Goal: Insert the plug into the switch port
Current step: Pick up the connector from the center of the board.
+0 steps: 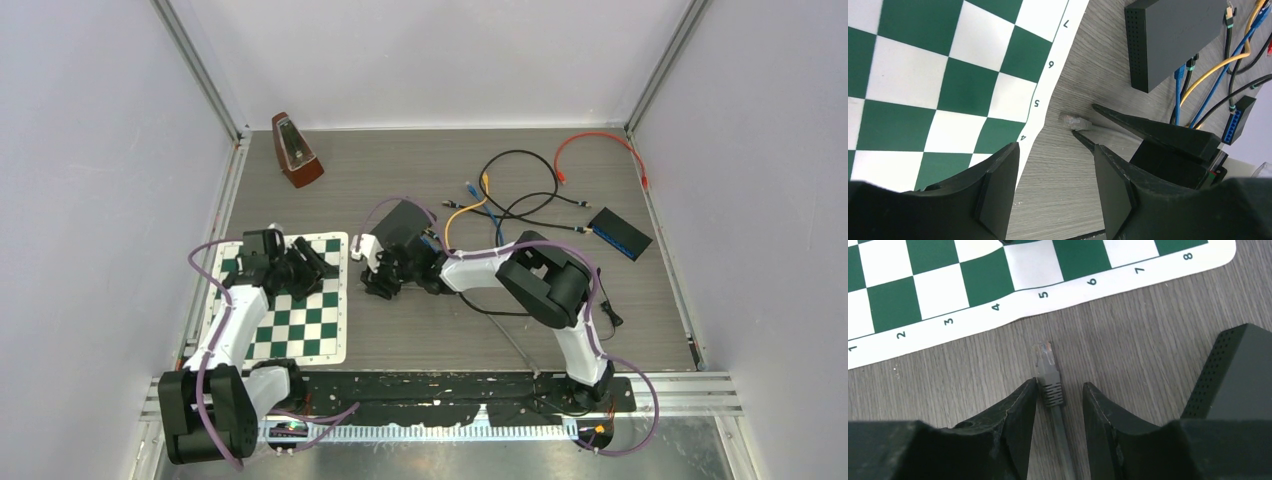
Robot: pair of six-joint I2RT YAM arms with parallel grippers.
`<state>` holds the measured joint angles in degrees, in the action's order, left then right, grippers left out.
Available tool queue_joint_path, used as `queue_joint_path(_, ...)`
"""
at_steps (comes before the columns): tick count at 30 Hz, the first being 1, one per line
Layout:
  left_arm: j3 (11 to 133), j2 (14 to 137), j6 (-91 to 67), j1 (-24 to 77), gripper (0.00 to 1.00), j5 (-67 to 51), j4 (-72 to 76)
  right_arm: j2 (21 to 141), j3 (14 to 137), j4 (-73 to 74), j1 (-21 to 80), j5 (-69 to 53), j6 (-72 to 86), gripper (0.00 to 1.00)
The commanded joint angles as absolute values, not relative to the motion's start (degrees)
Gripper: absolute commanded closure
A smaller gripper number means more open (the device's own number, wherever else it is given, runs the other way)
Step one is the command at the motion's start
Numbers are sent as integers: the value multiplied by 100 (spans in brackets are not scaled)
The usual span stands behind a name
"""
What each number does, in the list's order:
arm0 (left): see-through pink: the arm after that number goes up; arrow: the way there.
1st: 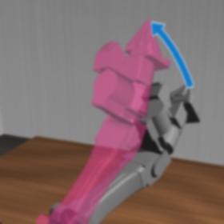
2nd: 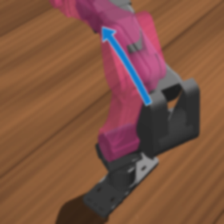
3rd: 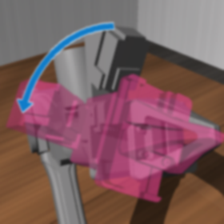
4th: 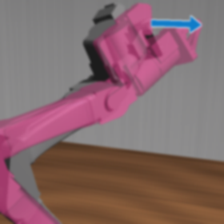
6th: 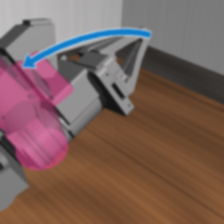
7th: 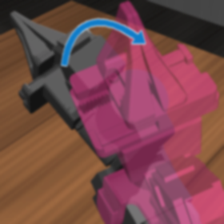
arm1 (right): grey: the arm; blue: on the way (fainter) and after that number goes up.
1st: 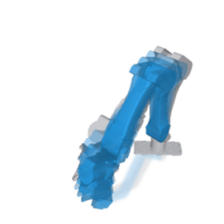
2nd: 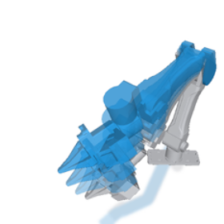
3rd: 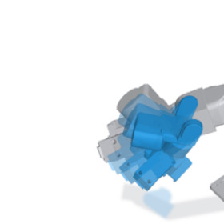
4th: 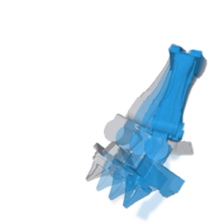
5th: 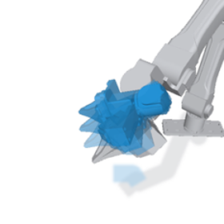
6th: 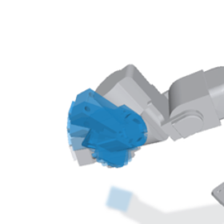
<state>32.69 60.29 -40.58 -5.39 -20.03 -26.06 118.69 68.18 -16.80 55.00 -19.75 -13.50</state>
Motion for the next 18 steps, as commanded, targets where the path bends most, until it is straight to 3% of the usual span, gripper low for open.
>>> queue_joint_path(1,3335,6110,-3861,-584,41,-2312,-2464,11977,6964,-1505,5682,-1570,-1621,55)
queue_joint_path(4,3326,6233,-3865,-588,41,-2506,-2325,11961,6847,-1619,5695,-1691,-1642,57)
queue_joint_path(6,3307,6336,-3897,-589,41,-2632,-2235,11954,6804,-1686,5695,-1740,-1653,68)
queue_joint_path(8,3259,6400,-3938,-588,42,-2701,-2109,11938,6750,-1748,5698,-1726,-1649,86)
queue_joint_path(10,3148,6417,-3963,-589,42,-2876,-1836,11829,6579,-2053,5689,-1710,-1585,94)
queue_joint_path(13,2898,6516,-3969,-575,43,-3792,-968,11505,6209,-2778,5641,-1890,-1311,95)
queue_joint_path(18,2713,6524,-4078,-515,40,-4286,-217,10978,6032,-3192,5589,-2070,-964,95)
